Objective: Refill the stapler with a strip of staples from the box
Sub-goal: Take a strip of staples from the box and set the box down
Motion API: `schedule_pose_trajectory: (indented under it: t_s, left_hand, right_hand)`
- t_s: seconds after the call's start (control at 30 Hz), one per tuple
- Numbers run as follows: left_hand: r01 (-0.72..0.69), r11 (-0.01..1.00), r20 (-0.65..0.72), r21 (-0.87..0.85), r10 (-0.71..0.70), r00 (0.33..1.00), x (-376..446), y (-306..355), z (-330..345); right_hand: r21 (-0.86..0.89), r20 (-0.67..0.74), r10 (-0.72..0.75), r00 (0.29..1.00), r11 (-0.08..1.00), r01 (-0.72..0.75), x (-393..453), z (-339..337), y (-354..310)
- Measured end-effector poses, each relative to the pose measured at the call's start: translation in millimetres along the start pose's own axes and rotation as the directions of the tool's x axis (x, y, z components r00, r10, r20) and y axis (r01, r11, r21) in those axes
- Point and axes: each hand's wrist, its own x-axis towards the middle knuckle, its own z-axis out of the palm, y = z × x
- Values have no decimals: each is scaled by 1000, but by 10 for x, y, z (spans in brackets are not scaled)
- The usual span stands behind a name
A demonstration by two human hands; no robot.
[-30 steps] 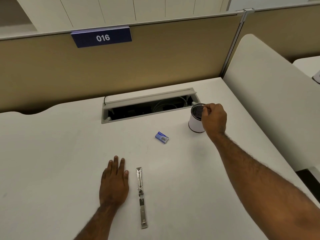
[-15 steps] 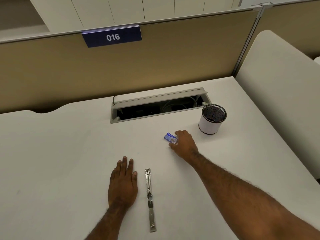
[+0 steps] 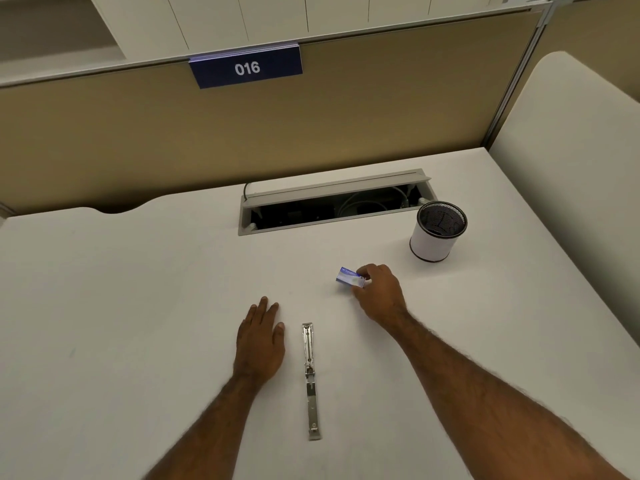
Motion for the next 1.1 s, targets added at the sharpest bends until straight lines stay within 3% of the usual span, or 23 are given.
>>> schedule_pose_trajectory:
  t_s: [0.1, 0.23, 0.37, 0.47, 0.57, 0.87, 1.1]
  left_hand:
    - [102, 949, -71, -297, -129, 989, -39, 251, -149]
    - [41, 857, -199, -514, -165, 966, -277, 715, -290]
    - [98, 699, -64, -708, -202, 977, -599, 1023, -310]
    - [193, 520, 104, -832, -195, 975, -860, 1088, -235]
    - [260, 409, 185, -875, -213, 959, -1054, 1041, -144]
    - [384, 245, 294, -890, -334, 895, -1433, 868, -54]
    - [398, 186, 303, -898, -393, 868, -1436, 792, -47]
  right_hand:
    - [88, 9, -9, 1000, 996, 8, -246, -74, -36]
    - [162, 0, -9, 1000, 987, 9, -600, -230, -116]
    - [224, 37, -33, 999, 974, 24, -972, -368, -197]
    - [229, 60, -85, 995, 971, 69, -1268, -406, -213]
    - [240, 97, -103, 990, 968, 77, -1517, -369, -160]
    - [261, 211, -99, 972, 964, 41, -1878, -231, -7]
    - [427, 334, 36, 942, 885, -186, -1918, -211, 57]
